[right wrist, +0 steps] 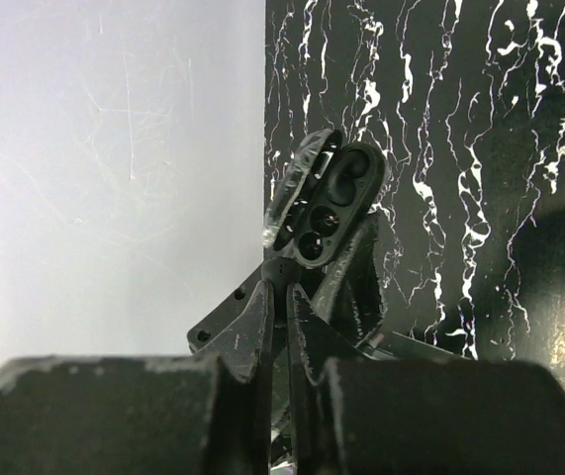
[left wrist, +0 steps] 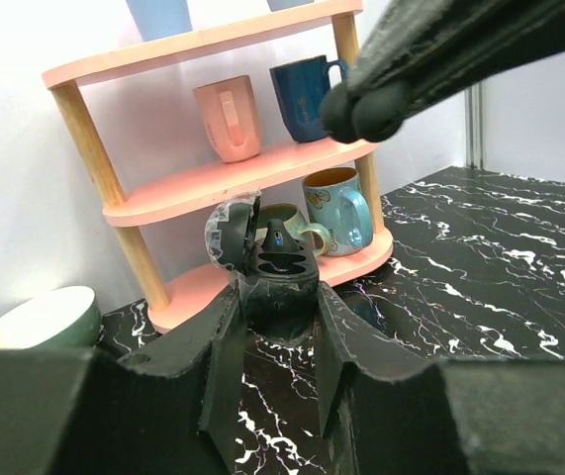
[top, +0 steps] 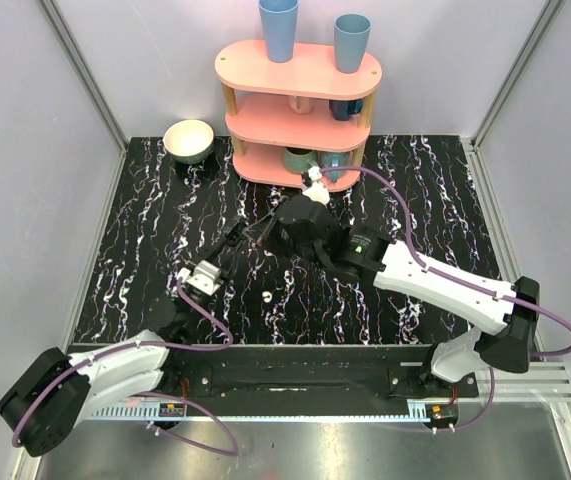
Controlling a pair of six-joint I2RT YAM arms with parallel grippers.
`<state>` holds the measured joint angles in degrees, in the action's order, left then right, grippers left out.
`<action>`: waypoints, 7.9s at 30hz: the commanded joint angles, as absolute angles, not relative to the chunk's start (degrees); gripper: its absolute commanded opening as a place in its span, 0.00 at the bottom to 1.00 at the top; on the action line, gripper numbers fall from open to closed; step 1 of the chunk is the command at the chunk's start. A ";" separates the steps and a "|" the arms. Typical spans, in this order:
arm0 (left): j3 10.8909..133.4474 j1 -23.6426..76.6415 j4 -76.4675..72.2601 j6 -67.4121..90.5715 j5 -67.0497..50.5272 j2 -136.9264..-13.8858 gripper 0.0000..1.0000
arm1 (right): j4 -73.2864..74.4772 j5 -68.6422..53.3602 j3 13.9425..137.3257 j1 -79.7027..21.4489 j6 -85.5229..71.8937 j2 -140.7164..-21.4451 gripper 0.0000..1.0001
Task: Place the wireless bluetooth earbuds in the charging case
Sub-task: Insert the left earbud into the left side groove of the charging case, then close the charging case with the earbuds.
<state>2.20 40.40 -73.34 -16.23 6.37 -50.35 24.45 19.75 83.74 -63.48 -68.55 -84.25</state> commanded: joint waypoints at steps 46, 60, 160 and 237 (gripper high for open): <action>2.90 40.61 -95.36 -20.39 7.03 -51.24 0.00 | 29.09 17.67 84.46 -61.00 -76.29 -85.69 0.00; 1.50 40.61 -95.19 -16.00 -3.24 -48.78 0.00 | 24.79 12.57 84.55 -59.33 -74.97 -88.33 0.00; 3.16 40.61 -95.36 -15.91 2.72 -52.56 0.00 | 24.70 8.44 85.17 -57.74 -64.53 -84.21 0.38; 3.43 38.94 -85.61 18.19 -25.49 -43.42 0.00 | 9.13 -13.28 66.62 -37.79 -34.46 -67.41 1.00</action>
